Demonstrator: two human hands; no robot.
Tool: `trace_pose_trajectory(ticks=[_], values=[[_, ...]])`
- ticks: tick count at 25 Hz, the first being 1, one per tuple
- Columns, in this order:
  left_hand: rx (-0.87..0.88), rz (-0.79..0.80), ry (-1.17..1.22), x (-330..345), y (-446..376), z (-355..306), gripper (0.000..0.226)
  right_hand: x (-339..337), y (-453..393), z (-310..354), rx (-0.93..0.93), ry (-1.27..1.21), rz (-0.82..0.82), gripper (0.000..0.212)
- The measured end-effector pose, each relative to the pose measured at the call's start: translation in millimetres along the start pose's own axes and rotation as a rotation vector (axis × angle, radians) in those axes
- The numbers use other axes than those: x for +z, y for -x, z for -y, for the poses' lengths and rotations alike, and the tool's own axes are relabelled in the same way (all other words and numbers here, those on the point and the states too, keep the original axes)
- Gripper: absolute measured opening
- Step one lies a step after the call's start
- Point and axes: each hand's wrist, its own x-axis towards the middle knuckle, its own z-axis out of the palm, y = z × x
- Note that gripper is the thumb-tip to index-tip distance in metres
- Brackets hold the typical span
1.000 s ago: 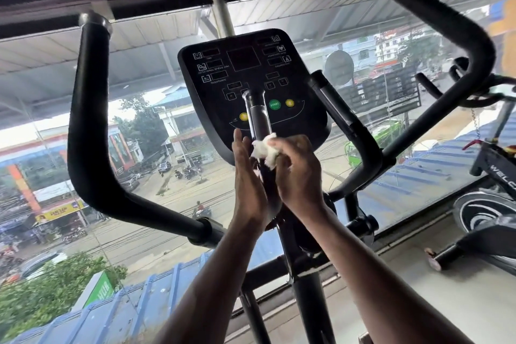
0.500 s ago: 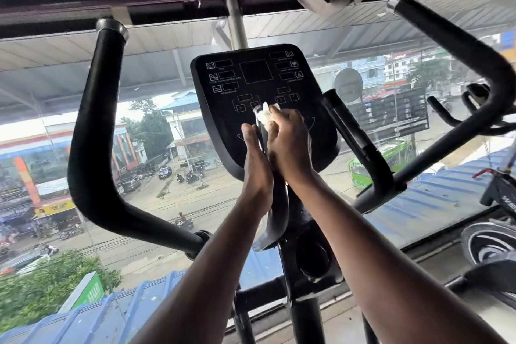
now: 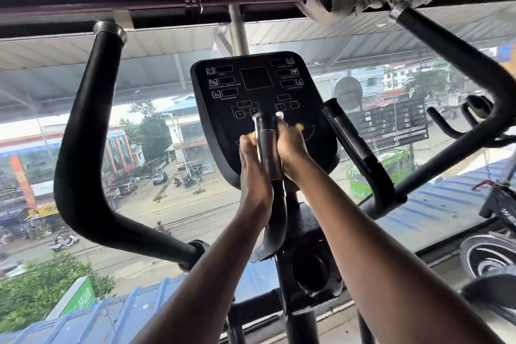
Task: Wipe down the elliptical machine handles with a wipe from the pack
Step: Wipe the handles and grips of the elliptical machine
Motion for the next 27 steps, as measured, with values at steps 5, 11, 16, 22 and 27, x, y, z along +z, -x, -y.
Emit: trace_pose_trajectory(ticks=[5,11,16,22,27], values=[[0.011,0.02,0.044,1.2,1.5,-1.5,0.104,0.1,-20.3,3.9,-0.667,0.748,-0.089,0.029],[-0.015,0.005,0.002,1.5,0.1,-0.4,0.107,6.0,-28.9,24.5,-0.009,0.184,0.067,0.034],[0.003,0.007,-0.012,0.8,-3.6,3.1,0.107,9.3,-8.7,15.0,-0.389,0.403,-0.198,0.037],[-0.045,-0.025,-0.106,-2.6,-7.1,5.4,0.095,-1.3,-4.9,-17.1,0.16,0.06,-0.126,0.044],[-0.071,-0.107,-0.213,5.0,6.0,-4.4,0.038,-25.0,66.0,-76.8,0.147,-0.149,-0.042,0.045]])
